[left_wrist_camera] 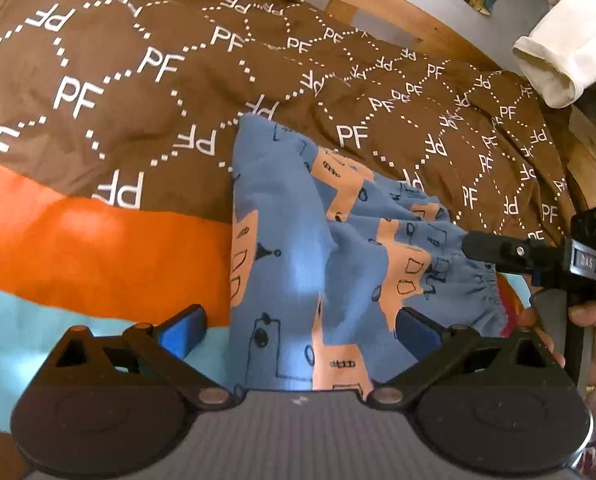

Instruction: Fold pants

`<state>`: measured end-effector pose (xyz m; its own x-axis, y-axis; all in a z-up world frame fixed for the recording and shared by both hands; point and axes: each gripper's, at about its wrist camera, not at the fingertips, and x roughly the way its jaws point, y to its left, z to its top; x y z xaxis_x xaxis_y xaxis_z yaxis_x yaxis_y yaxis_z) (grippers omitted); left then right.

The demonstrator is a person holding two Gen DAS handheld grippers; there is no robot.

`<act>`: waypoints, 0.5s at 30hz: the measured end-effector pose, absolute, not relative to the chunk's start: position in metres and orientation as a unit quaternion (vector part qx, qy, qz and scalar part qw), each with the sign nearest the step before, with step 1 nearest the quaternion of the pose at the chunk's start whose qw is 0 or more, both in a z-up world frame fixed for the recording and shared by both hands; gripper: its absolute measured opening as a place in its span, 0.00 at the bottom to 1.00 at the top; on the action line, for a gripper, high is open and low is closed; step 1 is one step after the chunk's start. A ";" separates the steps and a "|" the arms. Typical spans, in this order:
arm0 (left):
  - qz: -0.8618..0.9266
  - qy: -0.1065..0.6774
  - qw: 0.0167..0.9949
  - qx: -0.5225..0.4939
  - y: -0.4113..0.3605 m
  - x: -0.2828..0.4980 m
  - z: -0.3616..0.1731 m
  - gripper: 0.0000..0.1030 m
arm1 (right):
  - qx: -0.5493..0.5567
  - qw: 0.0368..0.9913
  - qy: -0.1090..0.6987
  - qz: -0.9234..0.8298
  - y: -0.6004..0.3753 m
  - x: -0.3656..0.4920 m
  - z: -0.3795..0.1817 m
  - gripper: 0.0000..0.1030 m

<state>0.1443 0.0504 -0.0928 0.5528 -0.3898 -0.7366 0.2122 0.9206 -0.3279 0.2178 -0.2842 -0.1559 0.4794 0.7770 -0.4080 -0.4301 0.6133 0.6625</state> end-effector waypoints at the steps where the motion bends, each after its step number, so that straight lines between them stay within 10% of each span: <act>1: -0.170 0.443 0.874 -0.104 0.051 0.144 -0.093 1.00 | 0.241 0.825 0.356 0.366 -0.283 0.216 -0.155 0.99; 15: -0.153 0.458 0.868 -0.117 0.059 0.136 -0.091 1.00 | 0.265 0.838 0.360 0.313 -0.290 0.208 -0.162 0.47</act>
